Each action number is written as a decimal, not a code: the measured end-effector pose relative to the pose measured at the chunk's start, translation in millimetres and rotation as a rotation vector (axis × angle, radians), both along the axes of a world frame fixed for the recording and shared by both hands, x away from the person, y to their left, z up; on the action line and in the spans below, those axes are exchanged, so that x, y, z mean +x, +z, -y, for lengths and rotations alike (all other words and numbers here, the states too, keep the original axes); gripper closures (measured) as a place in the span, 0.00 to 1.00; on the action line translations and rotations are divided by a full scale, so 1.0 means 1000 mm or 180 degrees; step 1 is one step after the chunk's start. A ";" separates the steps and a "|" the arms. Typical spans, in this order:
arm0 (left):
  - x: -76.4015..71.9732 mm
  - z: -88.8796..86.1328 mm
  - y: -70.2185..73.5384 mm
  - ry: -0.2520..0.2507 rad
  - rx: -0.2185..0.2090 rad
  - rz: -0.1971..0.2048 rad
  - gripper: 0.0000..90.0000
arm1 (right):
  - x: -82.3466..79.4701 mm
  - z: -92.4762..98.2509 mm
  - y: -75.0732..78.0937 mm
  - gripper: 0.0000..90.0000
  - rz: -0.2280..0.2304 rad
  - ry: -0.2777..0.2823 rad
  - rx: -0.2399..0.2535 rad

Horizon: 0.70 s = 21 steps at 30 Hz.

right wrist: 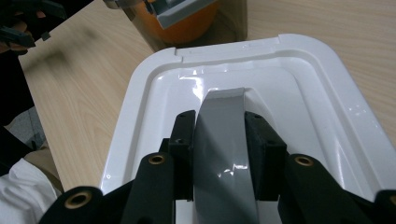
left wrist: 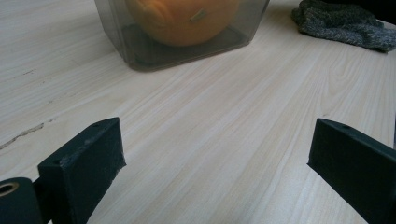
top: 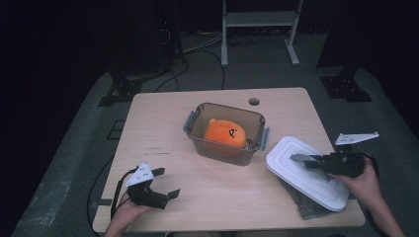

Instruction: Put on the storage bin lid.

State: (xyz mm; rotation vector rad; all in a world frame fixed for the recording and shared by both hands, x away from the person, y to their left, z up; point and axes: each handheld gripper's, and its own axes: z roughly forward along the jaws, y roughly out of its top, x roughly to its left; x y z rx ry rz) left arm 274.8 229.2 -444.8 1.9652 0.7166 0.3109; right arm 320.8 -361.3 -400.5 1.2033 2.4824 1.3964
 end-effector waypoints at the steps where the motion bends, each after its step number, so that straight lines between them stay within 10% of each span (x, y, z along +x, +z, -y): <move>1: 0.000 0.000 0.000 -0.0001 -0.0004 0.0001 0.03 | 0.000 0.000 0.002 0.73 0.0011 0.0003 -0.0015; 21: 0.000 0.000 0.000 -0.0005 0.0018 -0.0013 0.03 | -0.012 0.001 0.043 0.73 0.0155 0.0111 -0.0005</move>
